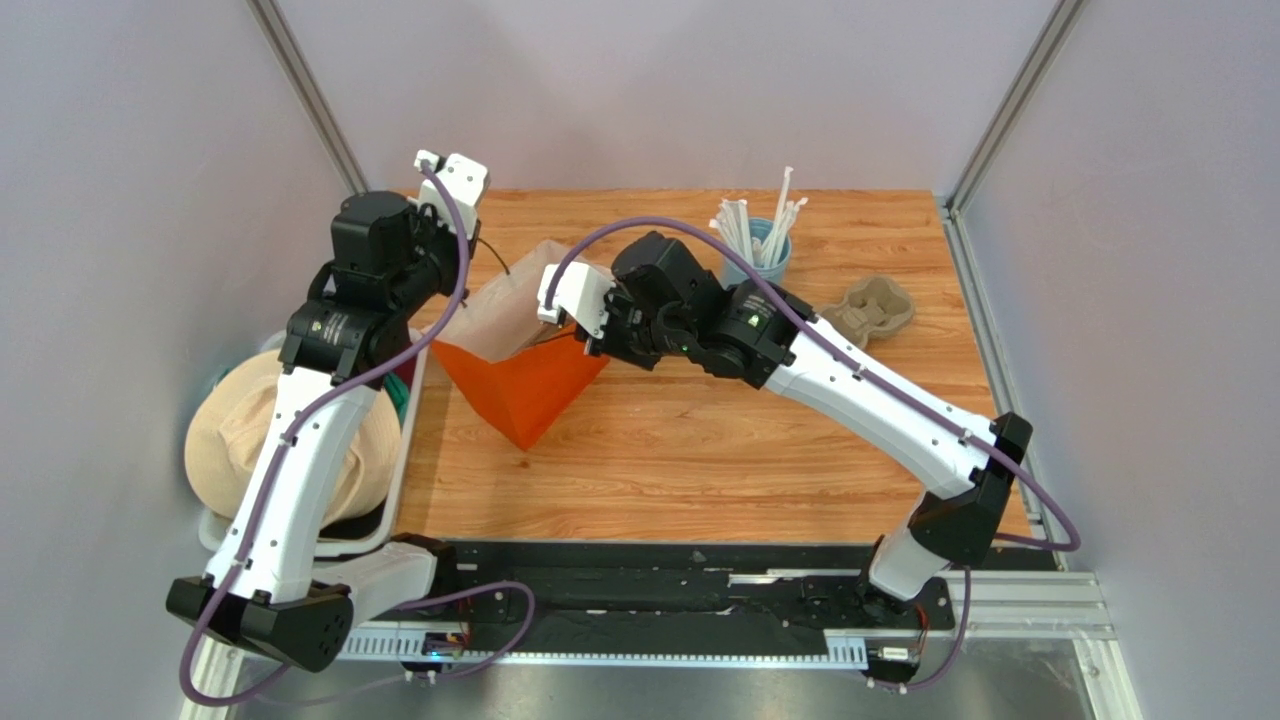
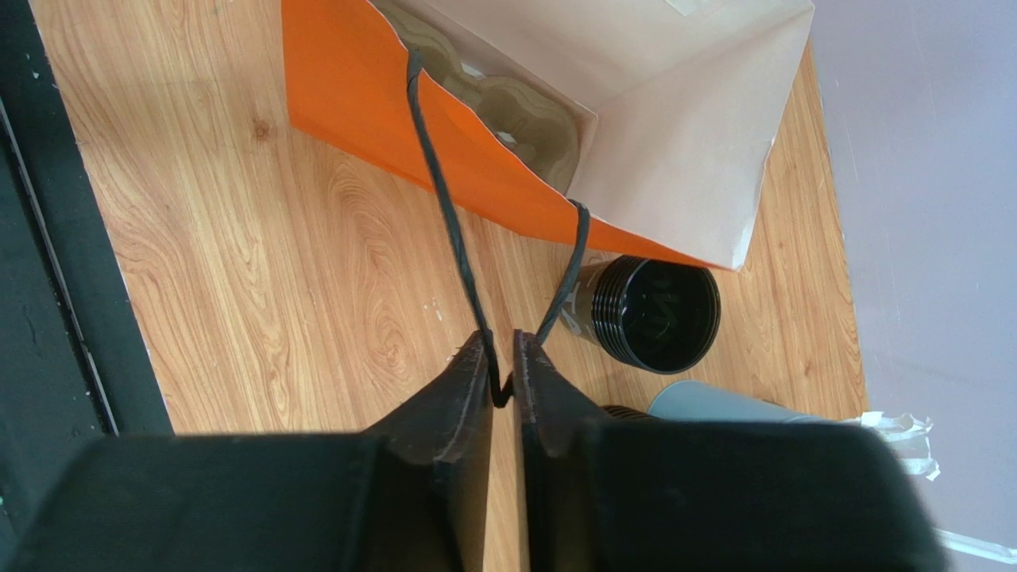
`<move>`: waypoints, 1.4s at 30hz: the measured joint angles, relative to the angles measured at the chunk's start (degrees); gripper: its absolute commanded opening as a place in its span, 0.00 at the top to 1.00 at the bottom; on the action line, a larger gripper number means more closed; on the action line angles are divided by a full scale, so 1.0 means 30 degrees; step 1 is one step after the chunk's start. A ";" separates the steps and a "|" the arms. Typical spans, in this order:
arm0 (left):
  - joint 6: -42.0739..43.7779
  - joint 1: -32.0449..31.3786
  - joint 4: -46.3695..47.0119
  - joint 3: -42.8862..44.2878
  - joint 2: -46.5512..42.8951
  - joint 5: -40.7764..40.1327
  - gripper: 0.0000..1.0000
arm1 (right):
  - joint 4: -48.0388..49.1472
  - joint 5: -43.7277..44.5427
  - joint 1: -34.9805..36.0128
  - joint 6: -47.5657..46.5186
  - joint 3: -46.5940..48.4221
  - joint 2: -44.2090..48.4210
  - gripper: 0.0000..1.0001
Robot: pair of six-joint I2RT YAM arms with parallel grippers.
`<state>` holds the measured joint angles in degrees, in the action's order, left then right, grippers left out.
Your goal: Pack the takeout coffee
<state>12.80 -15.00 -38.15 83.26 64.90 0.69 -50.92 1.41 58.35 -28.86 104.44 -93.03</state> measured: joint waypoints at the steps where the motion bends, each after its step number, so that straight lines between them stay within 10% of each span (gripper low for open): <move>1: -0.0036 0.0000 0.0058 -0.0051 0.0000 -0.0226 1.00 | 0.0007 0.0000 0.0000 0.0066 0.0007 0.0000 0.70; 6: -0.0182 0.0000 0.0233 -0.0080 0.0015 -0.0991 1.00 | 0.0029 -0.0066 -0.0007 0.0539 0.0401 0.0000 0.31; 12: -0.0313 0.0015 0.0459 -0.0080 0.0197 -0.2084 1.00 | -0.0087 -0.0102 -0.0117 0.0750 0.1180 0.0058 0.19; 42: -0.0372 0.2127 0.2412 0.4692 0.6302 -0.3300 1.00 | 0.0015 -0.0787 -0.2776 0.1712 -0.0495 0.2688 0.19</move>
<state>11.68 -8.62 -30.92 97.34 83.81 -9.21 -50.87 -0.95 50.02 -23.73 102.96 -84.97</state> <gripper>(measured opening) 0.017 0.815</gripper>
